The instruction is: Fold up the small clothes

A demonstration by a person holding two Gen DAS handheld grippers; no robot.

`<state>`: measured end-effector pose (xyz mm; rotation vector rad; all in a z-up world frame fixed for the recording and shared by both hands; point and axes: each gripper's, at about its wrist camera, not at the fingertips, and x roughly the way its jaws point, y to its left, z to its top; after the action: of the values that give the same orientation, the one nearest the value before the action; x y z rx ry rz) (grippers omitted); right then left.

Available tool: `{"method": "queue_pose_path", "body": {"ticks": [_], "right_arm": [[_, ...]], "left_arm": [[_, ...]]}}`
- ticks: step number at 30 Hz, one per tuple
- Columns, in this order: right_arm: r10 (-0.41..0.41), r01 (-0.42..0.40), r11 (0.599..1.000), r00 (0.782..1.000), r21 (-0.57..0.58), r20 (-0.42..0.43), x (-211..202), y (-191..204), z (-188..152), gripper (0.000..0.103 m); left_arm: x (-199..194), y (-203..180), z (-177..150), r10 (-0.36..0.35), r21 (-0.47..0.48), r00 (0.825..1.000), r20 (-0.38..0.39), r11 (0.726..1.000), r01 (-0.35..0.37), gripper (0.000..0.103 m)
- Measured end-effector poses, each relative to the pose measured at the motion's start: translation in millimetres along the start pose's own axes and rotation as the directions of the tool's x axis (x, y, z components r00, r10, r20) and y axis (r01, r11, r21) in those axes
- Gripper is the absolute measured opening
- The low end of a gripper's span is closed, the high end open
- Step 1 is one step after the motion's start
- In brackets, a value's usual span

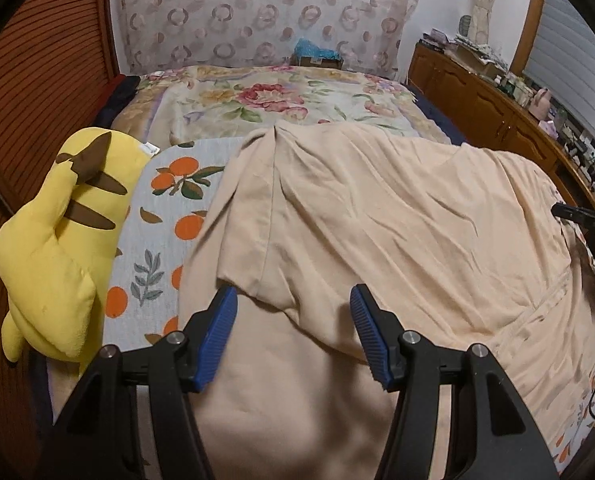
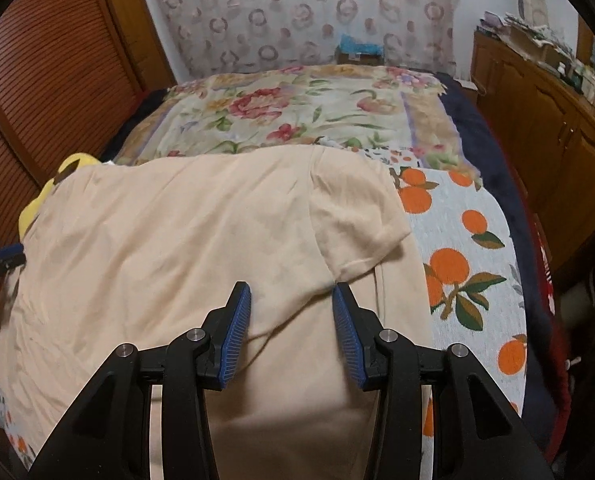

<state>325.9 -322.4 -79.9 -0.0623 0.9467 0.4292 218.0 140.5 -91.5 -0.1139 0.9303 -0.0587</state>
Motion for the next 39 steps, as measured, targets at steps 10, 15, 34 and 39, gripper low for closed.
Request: {"method": "queue_pose_path", "body": {"ticks": [10,15,34,39], "right_arm": [[-0.040,0.040,0.999,0.999,-0.012,0.026,5.0,4.6,4.0,0.040],[-0.045,0.045,0.999,0.998,-0.015,0.032,6.4,4.1,5.9,0.029],[0.007,0.013,0.998,0.963,-0.069,0.270,-66.2,20.8,15.2,0.002],[0.016,0.009,0.996,0.953,-0.084,0.302,-88.6,27.6,10.5,0.002]], "left_arm": [[18.6,13.2,17.1,0.015,-0.032,1.000,-0.017,0.999,-0.015,0.042],[19.3,10.4,19.1,0.023,-0.012,1.000,-0.013,1.000,-0.023,0.015],[-58.8,-2.8,34.4,-0.026,-0.001,0.969,0.246,1.000,0.027,0.000],[-85.7,-6.3,23.4,-0.028,-0.002,0.953,0.302,1.000,0.030,0.000]]}}
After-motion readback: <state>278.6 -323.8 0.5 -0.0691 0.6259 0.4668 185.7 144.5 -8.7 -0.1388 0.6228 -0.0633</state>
